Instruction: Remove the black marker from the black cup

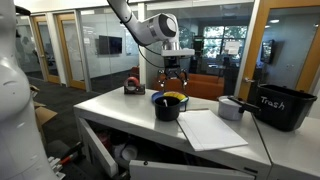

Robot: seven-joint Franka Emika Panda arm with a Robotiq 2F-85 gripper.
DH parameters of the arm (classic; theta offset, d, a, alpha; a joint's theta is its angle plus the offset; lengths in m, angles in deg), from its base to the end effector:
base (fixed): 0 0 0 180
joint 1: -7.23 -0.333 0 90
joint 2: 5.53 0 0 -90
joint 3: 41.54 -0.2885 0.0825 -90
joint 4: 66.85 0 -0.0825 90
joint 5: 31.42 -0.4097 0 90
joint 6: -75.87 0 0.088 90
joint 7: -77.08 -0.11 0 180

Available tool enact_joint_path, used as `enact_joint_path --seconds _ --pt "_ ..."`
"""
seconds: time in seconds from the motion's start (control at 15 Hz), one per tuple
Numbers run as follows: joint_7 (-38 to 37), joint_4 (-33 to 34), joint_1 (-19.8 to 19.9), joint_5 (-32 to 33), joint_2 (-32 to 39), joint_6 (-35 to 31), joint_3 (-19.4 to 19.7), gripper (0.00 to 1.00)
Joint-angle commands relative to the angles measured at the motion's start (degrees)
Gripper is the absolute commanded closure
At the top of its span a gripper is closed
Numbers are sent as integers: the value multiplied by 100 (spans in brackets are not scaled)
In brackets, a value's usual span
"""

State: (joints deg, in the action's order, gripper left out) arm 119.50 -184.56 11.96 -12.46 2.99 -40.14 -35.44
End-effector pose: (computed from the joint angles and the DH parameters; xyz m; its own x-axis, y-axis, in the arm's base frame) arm 0.5588 -0.1265 0.3101 0.7144 0.6154 -0.3331 0.6698 -0.7391 0.0710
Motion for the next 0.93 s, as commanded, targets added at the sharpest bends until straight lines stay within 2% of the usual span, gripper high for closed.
enact_joint_path --seconds 0.0,0.2,0.27,0.47,0.87 --pt "263 -279 53 59 -268 -103 -100 0" --pt "-120 -626 -20 -8 -693 -122 -158 0" --pt "68 -282 7 -8 -333 16 -145 0" --pt "-70 -524 -33 -11 -639 14 -163 0" --pt "-77 -566 -32 -11 -657 9 -159 0"
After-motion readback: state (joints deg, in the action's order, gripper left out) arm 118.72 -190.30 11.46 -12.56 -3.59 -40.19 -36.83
